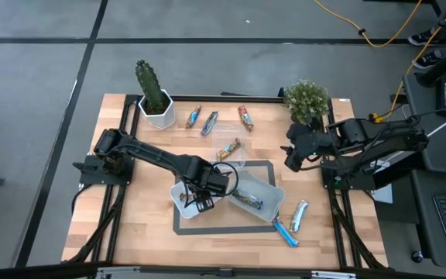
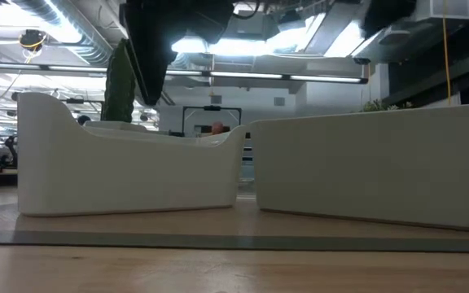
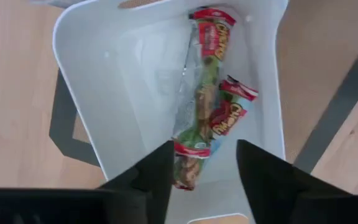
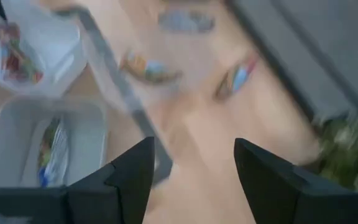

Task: Pick and place Granola Bars by type
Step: Put the yellow granola bar into the transparent bin

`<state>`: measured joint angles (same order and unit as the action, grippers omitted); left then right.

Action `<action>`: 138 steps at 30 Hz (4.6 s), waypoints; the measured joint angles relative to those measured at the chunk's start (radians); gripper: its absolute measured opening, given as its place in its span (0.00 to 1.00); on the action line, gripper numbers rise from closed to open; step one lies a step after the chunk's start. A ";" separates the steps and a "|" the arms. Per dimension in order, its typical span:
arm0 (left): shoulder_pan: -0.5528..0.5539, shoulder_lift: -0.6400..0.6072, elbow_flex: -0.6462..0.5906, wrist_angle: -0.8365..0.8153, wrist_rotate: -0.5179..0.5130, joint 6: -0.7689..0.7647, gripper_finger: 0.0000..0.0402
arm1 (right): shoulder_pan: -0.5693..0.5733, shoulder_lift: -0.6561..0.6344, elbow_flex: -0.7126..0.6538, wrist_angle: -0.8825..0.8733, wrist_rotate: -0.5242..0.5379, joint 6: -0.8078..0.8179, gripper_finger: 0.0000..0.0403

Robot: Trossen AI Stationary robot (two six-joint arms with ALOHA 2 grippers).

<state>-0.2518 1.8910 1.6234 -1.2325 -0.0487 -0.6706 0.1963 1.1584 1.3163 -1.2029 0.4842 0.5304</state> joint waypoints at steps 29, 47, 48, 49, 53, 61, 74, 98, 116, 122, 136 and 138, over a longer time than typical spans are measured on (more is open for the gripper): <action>-0.007 -0.154 -0.001 -0.112 -0.388 0.110 0.49 | 0.603 -0.038 -0.730 0.429 -0.432 1.489 0.60; -0.001 -0.154 -0.001 -0.091 -0.404 0.105 0.48 | 0.578 0.152 -0.738 0.539 -0.423 1.484 0.74; 0.002 -0.154 -0.001 -0.085 -0.404 0.101 0.48 | 0.572 0.165 -0.738 0.559 -0.423 1.472 0.72; 0.006 -0.154 -0.001 -0.078 -0.404 0.099 0.48 | 0.567 0.176 -0.738 0.575 -0.423 1.453 0.70; 0.012 -0.154 -0.001 -0.071 -0.401 0.088 0.48 | 0.558 0.204 -0.737 0.594 -0.440 1.402 0.56; 0.012 -0.154 -0.001 -0.072 -0.397 0.057 0.48 | 0.559 0.171 -0.737 0.606 -0.460 1.318 0.12; 0.009 -0.155 -0.001 -0.069 -0.403 0.008 0.48 | 0.560 -0.038 -0.484 0.192 -0.232 1.170 0.08; -0.130 -0.155 0.353 -0.062 -0.888 0.205 0.48 | 0.469 -0.229 -0.099 0.123 0.399 0.159 0.08; -0.092 -0.155 0.420 0.076 -1.006 0.316 0.48 | -0.327 -0.072 -0.309 0.968 -0.508 -0.455 0.06; -0.093 -0.155 0.420 0.115 -1.005 0.316 0.48 | -0.402 0.116 -0.089 0.870 -0.682 -0.544 0.08; -0.101 -0.155 0.420 0.114 -1.012 0.285 0.48 | -0.500 0.512 0.052 0.683 -0.721 -0.614 0.08; -0.101 -0.155 0.420 0.114 -1.013 0.297 0.48 | -0.501 0.550 0.052 0.707 -0.722 -0.607 0.07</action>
<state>-0.3527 1.7359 2.0430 -1.1183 -1.0615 -0.3735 -0.3048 1.7085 1.3682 -0.4959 -0.2377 -0.0770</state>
